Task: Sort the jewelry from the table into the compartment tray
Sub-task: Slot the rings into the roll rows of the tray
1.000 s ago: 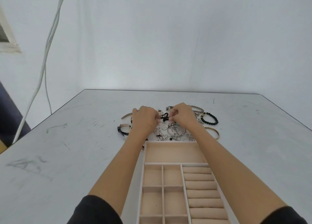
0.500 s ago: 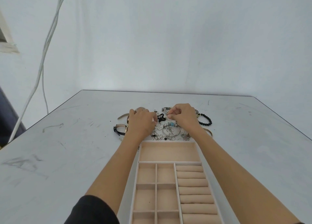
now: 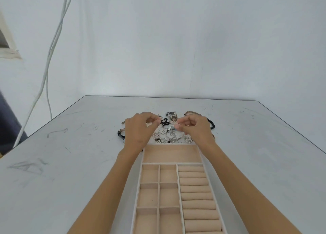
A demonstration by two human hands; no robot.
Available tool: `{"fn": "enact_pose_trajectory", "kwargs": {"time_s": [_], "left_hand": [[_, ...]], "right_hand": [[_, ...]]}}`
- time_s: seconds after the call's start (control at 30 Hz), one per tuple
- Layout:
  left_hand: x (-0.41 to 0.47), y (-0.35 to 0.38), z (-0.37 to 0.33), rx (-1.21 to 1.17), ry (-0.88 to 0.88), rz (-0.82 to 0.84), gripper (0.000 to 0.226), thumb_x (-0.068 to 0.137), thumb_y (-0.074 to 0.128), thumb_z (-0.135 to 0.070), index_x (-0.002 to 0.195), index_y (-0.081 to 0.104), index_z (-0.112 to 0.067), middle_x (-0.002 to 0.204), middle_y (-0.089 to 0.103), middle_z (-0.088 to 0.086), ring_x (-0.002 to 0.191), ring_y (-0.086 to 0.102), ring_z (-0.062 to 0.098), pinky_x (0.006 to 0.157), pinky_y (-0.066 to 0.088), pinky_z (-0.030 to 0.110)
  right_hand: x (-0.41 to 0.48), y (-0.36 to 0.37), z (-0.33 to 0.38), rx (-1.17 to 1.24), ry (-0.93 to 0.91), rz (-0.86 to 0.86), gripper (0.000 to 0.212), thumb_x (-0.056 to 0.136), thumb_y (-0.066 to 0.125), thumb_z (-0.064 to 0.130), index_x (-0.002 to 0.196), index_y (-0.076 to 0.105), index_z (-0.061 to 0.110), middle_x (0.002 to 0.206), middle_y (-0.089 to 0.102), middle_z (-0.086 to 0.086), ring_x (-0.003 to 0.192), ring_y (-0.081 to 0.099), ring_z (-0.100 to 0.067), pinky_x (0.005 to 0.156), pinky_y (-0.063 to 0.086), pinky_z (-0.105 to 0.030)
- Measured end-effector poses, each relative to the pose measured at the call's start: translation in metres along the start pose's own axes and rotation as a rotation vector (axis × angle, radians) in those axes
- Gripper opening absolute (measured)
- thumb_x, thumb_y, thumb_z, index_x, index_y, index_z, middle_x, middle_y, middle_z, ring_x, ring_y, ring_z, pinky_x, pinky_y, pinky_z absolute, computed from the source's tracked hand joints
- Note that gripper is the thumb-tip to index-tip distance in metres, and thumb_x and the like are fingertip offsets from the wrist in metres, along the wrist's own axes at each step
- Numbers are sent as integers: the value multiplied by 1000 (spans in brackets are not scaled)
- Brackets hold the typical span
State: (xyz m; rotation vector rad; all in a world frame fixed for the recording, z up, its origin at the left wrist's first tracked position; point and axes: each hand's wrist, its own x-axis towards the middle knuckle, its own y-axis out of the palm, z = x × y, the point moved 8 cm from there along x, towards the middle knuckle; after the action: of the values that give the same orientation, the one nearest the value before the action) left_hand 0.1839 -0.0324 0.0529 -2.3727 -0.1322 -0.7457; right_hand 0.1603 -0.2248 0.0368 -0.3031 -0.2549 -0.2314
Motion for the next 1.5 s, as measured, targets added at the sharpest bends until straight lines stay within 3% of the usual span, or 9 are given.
{"fn": "enact_pose_trajectory", "kwargs": {"time_s": [0.2,0.3,0.37,0.47,0.57,0.73,0.97,1.27,1.5], "left_hand": [[-42,-20,-28,-305,-27,20,7,82,72,-26,82,73,-33,83,71,-16,92,61,0,86,43,17],[-61,-17,-42,-374,-2,69,13,80,75,-23,79,72,-35,82,70,-18,95,61,2,90,43,20],[-72,-12,-48,-375,19,117,15,78,77,-22,78,72,-36,82,70,-19,93,61,1,94,41,24],[-81,-6,-55,-277,62,182,13,77,77,-25,78,72,-38,80,66,-30,90,57,-1,86,37,12],[-84,-6,-56,-219,99,199,13,78,76,-25,79,72,-38,81,63,-36,90,56,1,80,37,7],[-85,-7,-54,-204,95,204,12,78,76,-25,81,73,-36,81,61,-39,92,56,-1,83,39,14],[-86,0,-50,-214,121,227,8,75,73,-36,83,74,-36,80,70,-15,92,57,3,86,44,26],[-87,2,-54,-203,165,250,11,74,73,-37,79,70,-46,82,67,-22,90,57,6,84,44,27],[-87,2,-57,-196,168,271,8,73,70,-39,79,69,-45,76,68,-21,89,57,5,88,45,32]], "right_hand": [[-44,-16,7,115,7,-19,13,71,82,15,81,75,10,72,70,-6,62,53,-14,59,44,-23],[-64,-29,14,63,-28,-37,11,71,82,18,80,76,14,78,72,-7,65,53,-15,62,44,-23],[-76,-36,18,15,-53,-38,9,72,81,18,79,77,17,79,73,-1,64,52,-13,63,44,-20],[-96,-42,18,-59,-86,-17,8,72,81,21,78,76,20,75,72,3,60,52,-7,59,40,-11],[-110,-47,14,-97,-96,-33,9,71,81,20,75,75,25,70,70,8,62,51,-6,59,38,-15],[-115,-46,13,-192,-91,-21,11,70,81,21,69,73,29,73,69,16,65,49,-4,63,36,-21],[-115,-44,9,-323,-50,19,15,68,82,23,66,72,33,84,59,12,81,50,-16,73,40,-30],[-115,-42,4,-253,47,57,11,64,82,12,66,73,17,87,58,1,74,46,-15,67,34,-23],[-114,-41,2,-274,13,99,7,76,77,20,71,72,17,91,55,2,68,44,-12,61,36,-5]]}}
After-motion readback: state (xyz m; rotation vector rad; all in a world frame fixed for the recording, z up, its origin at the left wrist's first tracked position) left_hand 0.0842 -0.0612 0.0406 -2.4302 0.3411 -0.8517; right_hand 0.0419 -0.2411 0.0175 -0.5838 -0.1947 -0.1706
